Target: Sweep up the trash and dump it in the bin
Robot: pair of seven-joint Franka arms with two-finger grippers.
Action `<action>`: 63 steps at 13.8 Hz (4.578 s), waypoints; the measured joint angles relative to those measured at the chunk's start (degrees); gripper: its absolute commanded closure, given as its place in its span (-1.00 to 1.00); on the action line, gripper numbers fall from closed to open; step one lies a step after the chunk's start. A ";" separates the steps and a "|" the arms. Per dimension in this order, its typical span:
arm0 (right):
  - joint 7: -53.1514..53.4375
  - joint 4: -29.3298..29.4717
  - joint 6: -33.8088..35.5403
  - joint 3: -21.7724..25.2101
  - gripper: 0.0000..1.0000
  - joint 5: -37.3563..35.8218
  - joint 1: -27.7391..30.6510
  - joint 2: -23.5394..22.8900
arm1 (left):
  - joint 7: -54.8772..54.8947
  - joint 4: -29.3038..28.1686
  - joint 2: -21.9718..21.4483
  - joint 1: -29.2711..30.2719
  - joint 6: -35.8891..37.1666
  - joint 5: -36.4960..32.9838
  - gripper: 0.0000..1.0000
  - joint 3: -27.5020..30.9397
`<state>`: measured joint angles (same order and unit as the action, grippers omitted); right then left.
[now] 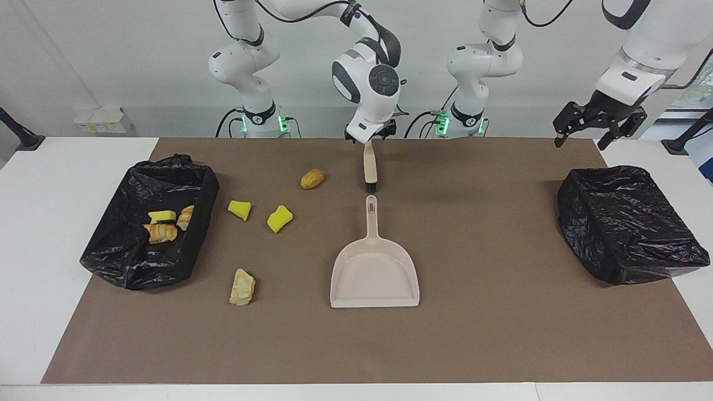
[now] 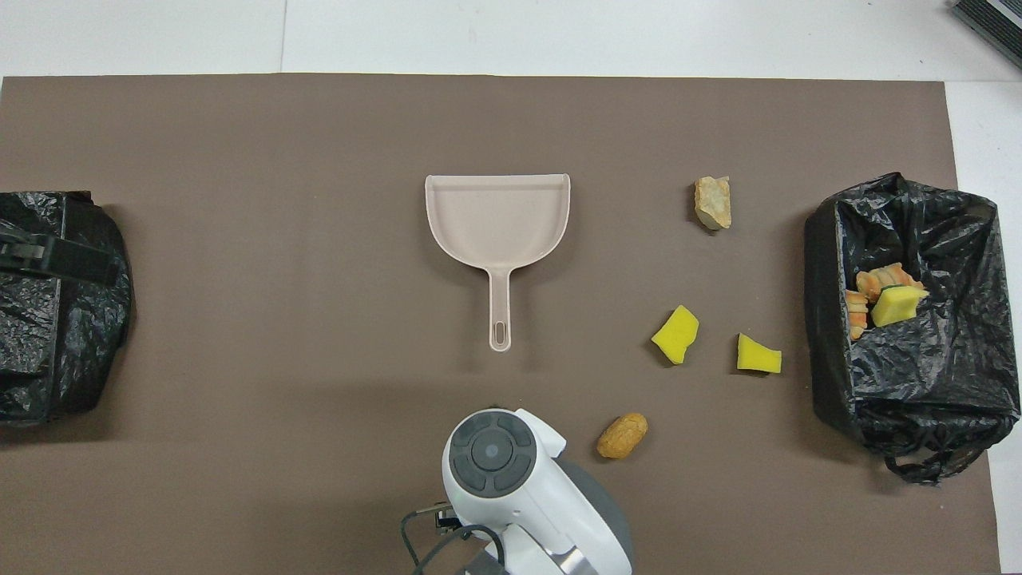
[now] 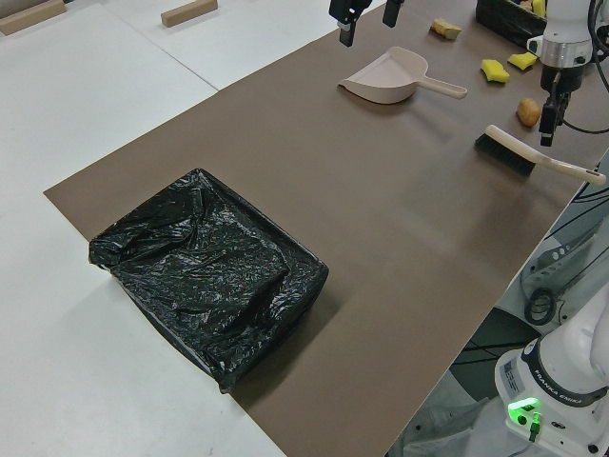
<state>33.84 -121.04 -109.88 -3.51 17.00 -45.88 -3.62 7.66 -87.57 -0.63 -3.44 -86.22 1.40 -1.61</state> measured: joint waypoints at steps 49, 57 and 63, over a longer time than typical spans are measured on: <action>0.96 -11.21 16.47 0.54 1.00 -39.11 27.97 3.24 | 10.30 -14.53 7.13 -25.26 -17.53 -6.05 1.00 2.93; -2.91 -8.71 4.50 -0.08 1.00 -19.30 20.35 2.58 | 32.62 -33.83 -3.37 -24.75 -17.70 -6.16 1.00 2.61; -4.08 -5.75 -3.62 -0.17 1.00 -3.76 16.44 0.09 | 38.05 -42.38 -7.20 -26.25 -18.64 -6.72 1.00 1.86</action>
<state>29.76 -126.79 -113.50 -3.68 13.24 -29.44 -3.53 45.71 -129.95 -7.83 -29.69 -104.86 -5.33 0.25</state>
